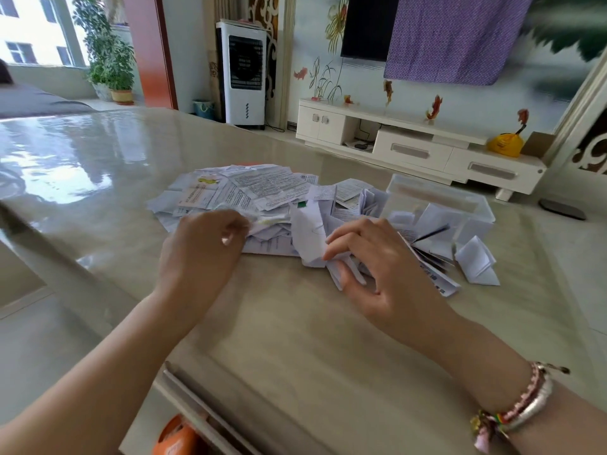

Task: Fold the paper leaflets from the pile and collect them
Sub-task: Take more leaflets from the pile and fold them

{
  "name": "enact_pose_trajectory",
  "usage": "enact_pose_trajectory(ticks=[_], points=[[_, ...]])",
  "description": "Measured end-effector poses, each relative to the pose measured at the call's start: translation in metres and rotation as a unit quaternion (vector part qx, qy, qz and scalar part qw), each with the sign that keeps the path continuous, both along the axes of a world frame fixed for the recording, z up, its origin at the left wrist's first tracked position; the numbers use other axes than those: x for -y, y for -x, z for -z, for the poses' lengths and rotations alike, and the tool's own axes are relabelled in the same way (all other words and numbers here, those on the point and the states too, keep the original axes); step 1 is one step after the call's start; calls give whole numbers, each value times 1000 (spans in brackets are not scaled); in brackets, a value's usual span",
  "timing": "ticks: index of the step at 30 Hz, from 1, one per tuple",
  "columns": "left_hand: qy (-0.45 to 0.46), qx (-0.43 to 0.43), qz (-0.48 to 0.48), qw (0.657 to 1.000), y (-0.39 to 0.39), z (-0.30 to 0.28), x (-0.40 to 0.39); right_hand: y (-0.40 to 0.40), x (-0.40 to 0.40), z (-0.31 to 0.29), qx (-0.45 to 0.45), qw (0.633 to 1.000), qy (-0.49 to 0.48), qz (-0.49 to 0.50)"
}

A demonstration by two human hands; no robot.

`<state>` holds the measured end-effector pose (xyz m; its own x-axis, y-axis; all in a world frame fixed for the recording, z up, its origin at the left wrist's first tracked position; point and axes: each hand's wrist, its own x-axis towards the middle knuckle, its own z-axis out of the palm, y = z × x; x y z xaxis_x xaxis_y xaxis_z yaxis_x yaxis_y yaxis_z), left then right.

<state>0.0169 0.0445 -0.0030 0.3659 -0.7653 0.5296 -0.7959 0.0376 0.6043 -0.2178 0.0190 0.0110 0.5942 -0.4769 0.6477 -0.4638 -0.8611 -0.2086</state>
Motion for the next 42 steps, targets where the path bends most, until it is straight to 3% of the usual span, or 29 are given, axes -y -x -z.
enact_pose_trajectory(ticks=[5,10,14,21,27,36,38,42], points=[[40,-107,16,993,-3,-11,-11,0,-5,-2,4,997,-69,-33],[-9,-302,159,940,8,-10,-22,-3,-8,-1,84,972,-214,-43],[-32,-344,224,911,13,-9,-28,-6,-4,4,111,945,-303,-55],[-32,-381,299,874,15,-15,-36,-8,3,7,157,925,-342,-51],[-136,-294,346,880,17,-11,-38,0,6,5,109,939,-325,-15],[-133,-284,281,907,15,-10,-35,6,4,3,60,903,-425,3],[-123,-258,255,924,15,-7,-32,6,4,3,65,902,-427,8],[-59,-115,167,978,16,-3,-28,4,4,2,88,894,-439,-5]])
